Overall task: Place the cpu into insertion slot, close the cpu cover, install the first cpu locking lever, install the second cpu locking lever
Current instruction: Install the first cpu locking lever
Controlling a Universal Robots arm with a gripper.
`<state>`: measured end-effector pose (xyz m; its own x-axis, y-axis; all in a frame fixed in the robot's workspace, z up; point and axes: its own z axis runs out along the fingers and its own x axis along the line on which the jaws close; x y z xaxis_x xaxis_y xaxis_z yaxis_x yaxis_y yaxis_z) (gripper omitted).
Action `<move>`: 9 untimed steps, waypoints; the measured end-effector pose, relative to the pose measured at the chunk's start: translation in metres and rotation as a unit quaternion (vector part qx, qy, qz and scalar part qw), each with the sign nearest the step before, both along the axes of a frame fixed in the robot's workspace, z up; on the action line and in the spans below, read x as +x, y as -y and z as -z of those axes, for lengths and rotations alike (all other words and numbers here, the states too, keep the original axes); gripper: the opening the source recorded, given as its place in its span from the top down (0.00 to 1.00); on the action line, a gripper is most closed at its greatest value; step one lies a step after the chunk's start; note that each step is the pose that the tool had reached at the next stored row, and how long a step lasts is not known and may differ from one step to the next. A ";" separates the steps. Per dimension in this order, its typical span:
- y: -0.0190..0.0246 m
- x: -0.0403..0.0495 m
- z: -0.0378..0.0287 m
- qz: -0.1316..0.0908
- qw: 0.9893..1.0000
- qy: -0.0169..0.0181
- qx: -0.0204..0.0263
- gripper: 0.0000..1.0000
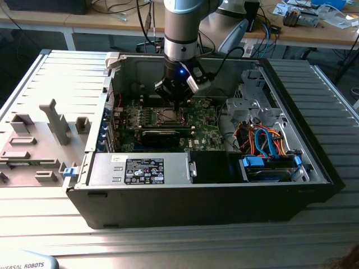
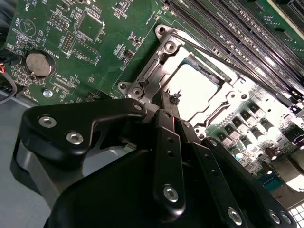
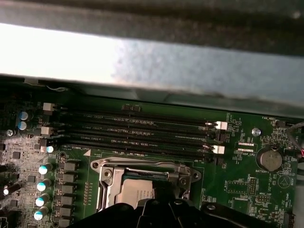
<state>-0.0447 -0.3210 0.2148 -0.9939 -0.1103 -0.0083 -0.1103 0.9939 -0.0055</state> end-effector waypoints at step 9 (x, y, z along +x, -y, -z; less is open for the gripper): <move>0.0000 0.0000 -0.0022 0.000 1.000 0.000 -0.001 0.89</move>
